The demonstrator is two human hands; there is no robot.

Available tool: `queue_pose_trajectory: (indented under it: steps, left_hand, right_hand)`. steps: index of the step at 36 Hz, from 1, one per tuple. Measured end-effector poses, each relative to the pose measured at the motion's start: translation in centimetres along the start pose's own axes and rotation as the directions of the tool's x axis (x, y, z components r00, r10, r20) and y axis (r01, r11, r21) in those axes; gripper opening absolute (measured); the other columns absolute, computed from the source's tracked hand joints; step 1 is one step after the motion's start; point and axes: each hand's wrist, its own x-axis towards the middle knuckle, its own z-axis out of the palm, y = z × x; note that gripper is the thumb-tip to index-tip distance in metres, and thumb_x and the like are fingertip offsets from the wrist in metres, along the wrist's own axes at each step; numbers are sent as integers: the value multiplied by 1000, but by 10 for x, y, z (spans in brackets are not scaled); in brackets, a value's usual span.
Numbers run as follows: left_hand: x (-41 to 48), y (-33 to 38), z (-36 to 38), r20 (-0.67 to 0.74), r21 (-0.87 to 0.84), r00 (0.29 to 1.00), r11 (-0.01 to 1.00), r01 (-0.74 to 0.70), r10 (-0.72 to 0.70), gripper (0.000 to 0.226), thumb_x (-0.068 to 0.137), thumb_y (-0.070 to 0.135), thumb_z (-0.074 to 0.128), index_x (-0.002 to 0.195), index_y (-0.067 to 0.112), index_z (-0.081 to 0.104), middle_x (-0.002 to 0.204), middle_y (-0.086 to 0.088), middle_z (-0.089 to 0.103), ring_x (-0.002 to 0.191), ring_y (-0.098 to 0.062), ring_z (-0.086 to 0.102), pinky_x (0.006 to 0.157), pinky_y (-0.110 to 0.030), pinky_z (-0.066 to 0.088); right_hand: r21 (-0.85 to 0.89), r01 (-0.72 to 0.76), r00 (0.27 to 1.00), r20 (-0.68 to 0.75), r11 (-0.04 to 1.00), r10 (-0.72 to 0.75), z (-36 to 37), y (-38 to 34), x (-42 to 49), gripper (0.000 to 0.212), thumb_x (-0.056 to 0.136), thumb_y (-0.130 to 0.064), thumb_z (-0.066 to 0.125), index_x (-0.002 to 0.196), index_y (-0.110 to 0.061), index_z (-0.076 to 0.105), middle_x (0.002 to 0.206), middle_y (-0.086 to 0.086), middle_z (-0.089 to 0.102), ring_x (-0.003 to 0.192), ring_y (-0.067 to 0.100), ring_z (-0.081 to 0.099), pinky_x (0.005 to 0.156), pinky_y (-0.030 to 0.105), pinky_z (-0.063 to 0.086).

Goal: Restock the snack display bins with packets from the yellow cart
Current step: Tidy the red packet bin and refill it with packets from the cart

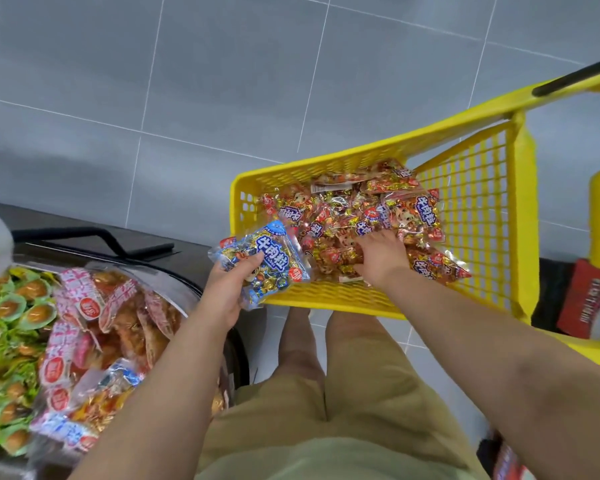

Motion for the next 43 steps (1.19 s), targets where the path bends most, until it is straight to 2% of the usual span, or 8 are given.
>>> queue_pose_trajectory:
  steps: [6, 12, 16, 23, 33, 38, 40, 43]
  left_hand:
    - [-1, -5, -1, -28, 9, 1000, 1000, -9, 10, 19, 89, 5, 63, 107, 11, 62, 88, -6, 76, 72, -20, 73, 54, -30, 57]
    - [-7, -2, -2, -55, 0, 998, 1000, -6, 6, 26, 88, 9, 67, 113, 11, 60, 97, -10, 74, 76, -22, 74, 56, -31, 58]
    - [-15, 1, 0, -63, -6, 998, 1000, 2, -2, 31, 86, 12, 69, 116, 10, 60, 96, -10, 75, 77, -23, 74, 55, -32, 58]
    - [-53, 1, 4, 2, -50, 1000, 999, -9, 9, 29, 87, 17, 68, 114, 7, 64, 95, -11, 75, 80, -24, 74, 66, -36, 60]
    - [-147, -45, -3, -159, -148, 972, 969, -200, 176, 13, 86, 18, 68, 97, 11, 68, 85, 1, 76, 74, -10, 72, 67, -30, 54]
    - [-190, -99, -15, -283, -342, 949, 910, -234, 138, 31, 82, 25, 71, 109, 10, 65, 104, -9, 71, 86, -23, 70, 76, -39, 57]
    - [-206, -121, -20, -342, -411, 932, 873, -262, 119, 48, 84, 23, 71, 125, 5, 56, 115, -14, 68, 102, -31, 66, 89, -47, 52]
    - [-232, -152, -31, -411, -476, 906, 825, -306, 99, 35, 84, 22, 71, 113, 5, 63, 90, -9, 73, 78, -24, 70, 66, -35, 58]
  right_hand:
    - [-169, 87, 996, 24, 982, -84, -4, 2, 10, 32, 88, -15, 58, 119, -21, 58, 114, 7, 59, 109, 28, 51, 91, 41, 44]
    - [318, 149, 989, -68, 936, -134, -26, 6, -9, 27, 84, -25, 68, 111, -21, 65, 115, 4, 59, 103, 22, 55, 85, 32, 49]
    - [700, 260, 949, -314, 665, -41, -42, 8, -44, 18, 76, -12, 76, 85, -25, 68, 101, 0, 58, 95, 16, 53, 71, 2, 36]
    - [987, 159, 976, -160, -19, -147, -77, -1, -102, 31, 79, 3, 68, 77, -28, 72, 127, -15, 49, 100, 3, 62, 67, 30, 58]
    - [955, 120, 823, 58, 273, -565, -105, -17, -156, 5, 80, -14, 64, 83, -15, 69, 140, 7, 46, 127, 25, 47, 91, 30, 48]
    - [828, 283, 807, 68, 484, -587, -90, -37, -176, 10, 79, -24, 73, 73, -18, 68, 66, -14, 65, 57, -6, 58, 58, 12, 44]
    - [809, 296, 781, 101, 507, -616, -78, -48, -184, 16, 76, -16, 76, 87, -22, 67, 82, -2, 64, 71, 9, 59, 70, 26, 47]
    - [809, 251, 709, 220, 532, -669, -64, -70, -200, 50, 76, -5, 74, 117, -26, 55, 85, -2, 67, 77, 13, 63, 77, 35, 52]
